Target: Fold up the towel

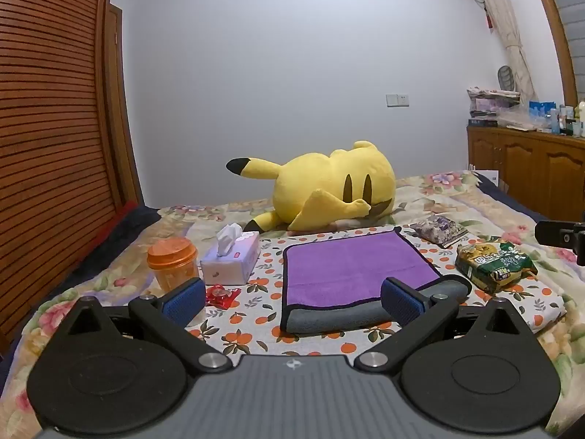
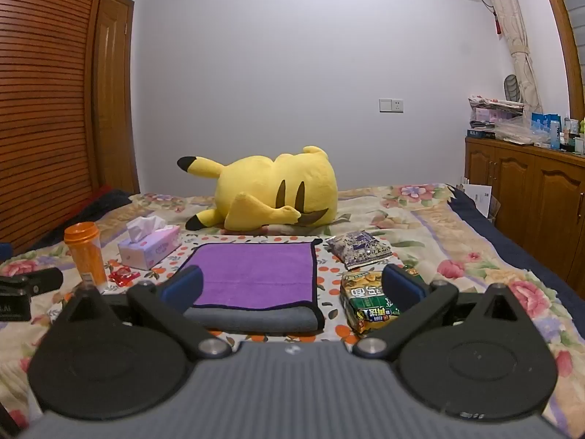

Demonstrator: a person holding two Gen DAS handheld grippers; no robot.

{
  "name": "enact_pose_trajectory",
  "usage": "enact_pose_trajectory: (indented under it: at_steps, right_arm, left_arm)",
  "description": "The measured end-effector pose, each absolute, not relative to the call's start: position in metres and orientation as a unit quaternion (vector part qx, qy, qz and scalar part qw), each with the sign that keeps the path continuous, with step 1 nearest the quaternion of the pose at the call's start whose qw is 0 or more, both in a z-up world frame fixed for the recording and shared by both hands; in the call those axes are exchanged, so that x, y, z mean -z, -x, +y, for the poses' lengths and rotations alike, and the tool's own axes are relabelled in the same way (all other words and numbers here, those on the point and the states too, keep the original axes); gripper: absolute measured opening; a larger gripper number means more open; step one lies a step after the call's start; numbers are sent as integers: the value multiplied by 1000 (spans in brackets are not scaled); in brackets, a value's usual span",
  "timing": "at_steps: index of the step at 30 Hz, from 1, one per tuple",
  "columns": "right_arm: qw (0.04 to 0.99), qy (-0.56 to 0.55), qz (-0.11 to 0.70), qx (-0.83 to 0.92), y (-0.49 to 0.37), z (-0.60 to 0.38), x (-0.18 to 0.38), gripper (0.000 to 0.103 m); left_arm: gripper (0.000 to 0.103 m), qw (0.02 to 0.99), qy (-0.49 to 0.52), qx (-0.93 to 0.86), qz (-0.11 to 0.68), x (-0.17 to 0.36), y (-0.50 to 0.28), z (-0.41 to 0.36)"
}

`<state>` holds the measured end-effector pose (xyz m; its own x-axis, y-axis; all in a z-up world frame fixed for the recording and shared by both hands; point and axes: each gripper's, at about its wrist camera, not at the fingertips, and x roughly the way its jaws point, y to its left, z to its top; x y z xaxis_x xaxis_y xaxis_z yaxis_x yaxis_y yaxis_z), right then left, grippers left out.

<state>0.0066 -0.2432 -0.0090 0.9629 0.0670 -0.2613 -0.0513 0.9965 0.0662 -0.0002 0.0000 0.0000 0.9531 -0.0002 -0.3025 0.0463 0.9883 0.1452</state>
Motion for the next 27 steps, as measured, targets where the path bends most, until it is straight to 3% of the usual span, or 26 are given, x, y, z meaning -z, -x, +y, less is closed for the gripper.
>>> enact_pose_trajectory:
  at_steps: [27]
  right_arm:
    - [990,-22,133,-31,-6,-242,7,103]
  left_arm:
    - [103,986,-74,12,152,0,0,0]
